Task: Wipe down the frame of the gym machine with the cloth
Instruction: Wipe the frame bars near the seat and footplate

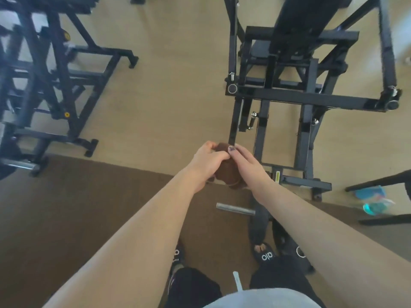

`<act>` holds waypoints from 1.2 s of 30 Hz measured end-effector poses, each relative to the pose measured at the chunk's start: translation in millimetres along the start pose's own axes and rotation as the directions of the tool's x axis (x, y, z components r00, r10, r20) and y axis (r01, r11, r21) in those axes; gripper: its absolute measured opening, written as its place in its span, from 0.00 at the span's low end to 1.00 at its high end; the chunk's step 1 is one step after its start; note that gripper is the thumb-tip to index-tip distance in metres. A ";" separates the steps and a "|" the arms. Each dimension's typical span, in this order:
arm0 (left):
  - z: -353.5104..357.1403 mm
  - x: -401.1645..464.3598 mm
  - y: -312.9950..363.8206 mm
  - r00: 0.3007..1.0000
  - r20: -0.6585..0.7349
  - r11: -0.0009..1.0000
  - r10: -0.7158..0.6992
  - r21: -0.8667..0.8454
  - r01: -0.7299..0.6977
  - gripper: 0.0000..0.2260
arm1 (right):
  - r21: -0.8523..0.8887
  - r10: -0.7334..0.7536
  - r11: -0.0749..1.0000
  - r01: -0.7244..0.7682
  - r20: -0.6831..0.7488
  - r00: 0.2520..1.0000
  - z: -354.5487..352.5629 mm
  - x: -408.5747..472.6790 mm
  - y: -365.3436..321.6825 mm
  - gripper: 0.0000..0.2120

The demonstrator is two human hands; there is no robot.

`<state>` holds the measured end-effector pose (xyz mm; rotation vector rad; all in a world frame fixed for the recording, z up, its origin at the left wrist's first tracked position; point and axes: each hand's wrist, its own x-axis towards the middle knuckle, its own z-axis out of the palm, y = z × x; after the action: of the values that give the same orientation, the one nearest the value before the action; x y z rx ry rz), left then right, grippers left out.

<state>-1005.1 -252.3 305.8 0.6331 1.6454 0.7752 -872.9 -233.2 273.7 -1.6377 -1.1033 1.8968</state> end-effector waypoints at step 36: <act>24.7 410.0 62.0 0.756 0.633 0.476 -0.166 0.723 -0.500 0.22 | 0.680 0.488 0.718 0.152 -0.646 0.587 15.6 297.9 2.3 0.18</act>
<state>-1063.7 100.9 95.2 1.6422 1.2071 -0.2853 -956.7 -20.5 82.1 -1.8198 0.1777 1.1141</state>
